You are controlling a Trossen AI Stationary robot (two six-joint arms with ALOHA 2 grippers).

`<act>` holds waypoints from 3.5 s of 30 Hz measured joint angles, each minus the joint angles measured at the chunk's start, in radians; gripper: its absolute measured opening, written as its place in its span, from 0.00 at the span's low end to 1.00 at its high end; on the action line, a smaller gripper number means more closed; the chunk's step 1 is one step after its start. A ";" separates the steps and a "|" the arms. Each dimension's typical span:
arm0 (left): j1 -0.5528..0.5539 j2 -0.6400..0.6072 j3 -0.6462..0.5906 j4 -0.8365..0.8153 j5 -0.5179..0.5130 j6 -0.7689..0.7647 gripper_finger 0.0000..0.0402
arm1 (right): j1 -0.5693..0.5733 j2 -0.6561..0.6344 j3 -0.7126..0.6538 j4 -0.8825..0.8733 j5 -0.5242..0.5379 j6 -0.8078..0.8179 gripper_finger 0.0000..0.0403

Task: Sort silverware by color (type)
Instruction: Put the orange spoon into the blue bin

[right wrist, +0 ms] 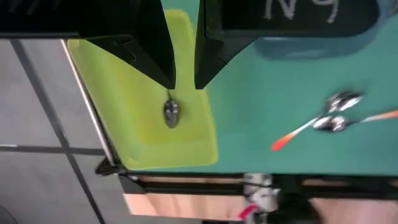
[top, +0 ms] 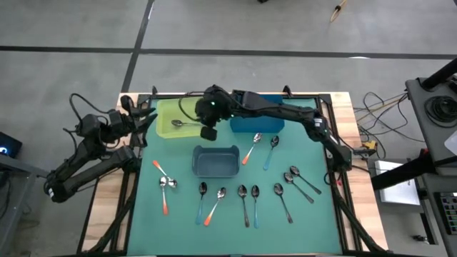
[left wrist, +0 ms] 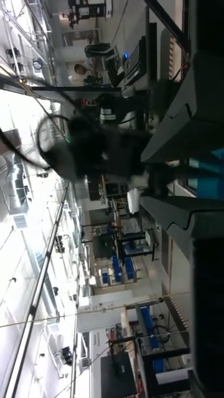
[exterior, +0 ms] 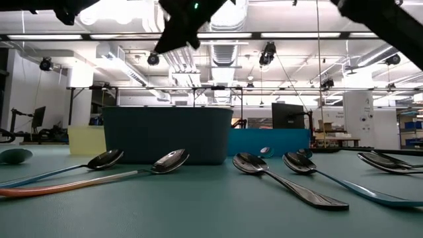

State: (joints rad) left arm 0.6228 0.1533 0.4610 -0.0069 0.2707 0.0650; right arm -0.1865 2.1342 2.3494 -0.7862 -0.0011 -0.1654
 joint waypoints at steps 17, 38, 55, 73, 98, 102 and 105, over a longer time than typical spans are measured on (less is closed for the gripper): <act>-0.001 0.201 0.000 0.128 0.161 -0.123 0.20 | 0.096 -0.453 -0.659 0.264 0.054 -0.012 0.13; -0.177 0.380 0.048 0.149 0.183 -0.427 0.20 | 0.133 -0.863 -1.333 0.722 0.052 0.042 0.13; -0.303 0.678 0.393 -0.651 0.044 -0.237 0.20 | 0.145 -0.950 -1.523 0.825 0.053 0.051 0.13; -0.412 0.878 0.317 -1.134 -0.104 -0.159 0.20 | 0.145 -0.948 -1.523 0.788 0.054 0.033 0.13; -0.821 1.130 0.230 -1.048 -0.259 -0.292 0.19 | 0.145 -0.948 -1.523 0.783 0.054 0.033 0.13; -0.823 1.168 0.230 -1.048 -0.260 -0.282 0.19 | 0.145 -0.948 -1.523 0.783 0.054 0.033 0.13; -0.823 1.199 0.230 -1.047 -0.255 -0.279 0.22 | 0.145 -0.947 -1.523 0.783 0.054 0.031 0.13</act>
State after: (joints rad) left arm -0.2001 1.3522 0.6910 -1.0535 0.0158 -0.2143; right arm -0.0418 1.1870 0.8263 -0.0032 0.0532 -0.1343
